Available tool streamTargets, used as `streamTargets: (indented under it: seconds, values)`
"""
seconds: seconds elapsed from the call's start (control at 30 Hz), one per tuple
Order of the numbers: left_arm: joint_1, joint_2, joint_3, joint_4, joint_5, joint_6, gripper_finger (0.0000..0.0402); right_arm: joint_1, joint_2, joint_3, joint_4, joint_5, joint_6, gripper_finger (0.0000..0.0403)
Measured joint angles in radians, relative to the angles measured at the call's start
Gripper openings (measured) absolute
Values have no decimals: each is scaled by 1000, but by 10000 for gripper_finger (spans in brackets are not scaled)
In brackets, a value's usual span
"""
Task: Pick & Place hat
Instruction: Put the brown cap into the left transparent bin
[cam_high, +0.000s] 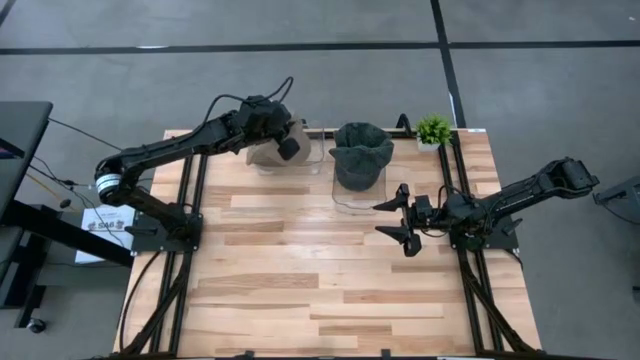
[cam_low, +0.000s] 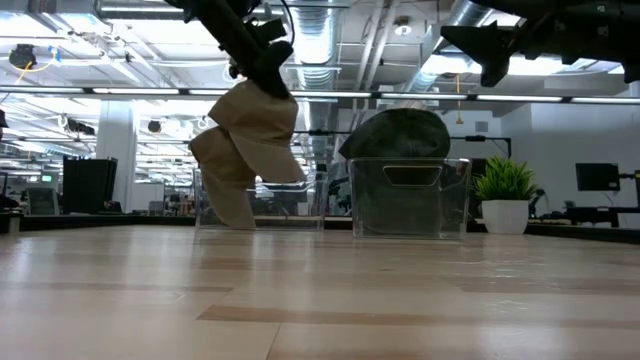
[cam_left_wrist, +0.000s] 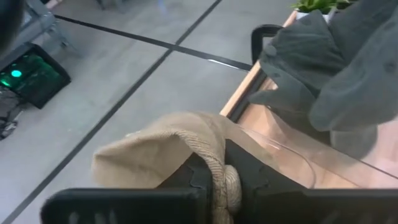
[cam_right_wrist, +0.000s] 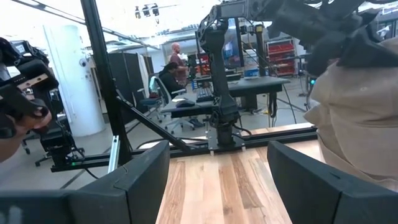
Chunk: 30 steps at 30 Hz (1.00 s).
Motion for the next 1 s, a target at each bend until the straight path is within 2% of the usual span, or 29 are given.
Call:
streamTargets:
  seconds: [0.2,0.43,0.63,0.83,1.0]
  values:
    - [0,0,-1,21,-33,-4,15,0,0,0,0,0,0,260]
    - [24,0,-1,30,-48,-36,33,0,0,0,0,0,0,260]
    - [35,0,-11,32,-33,-37,15,0,0,0,0,0,0,260]
    - [35,0,-66,31,-22,-29,54,0,0,0,0,0,0,260]
    - [35,0,-104,31,-21,-24,62,0,0,0,0,0,0,260]
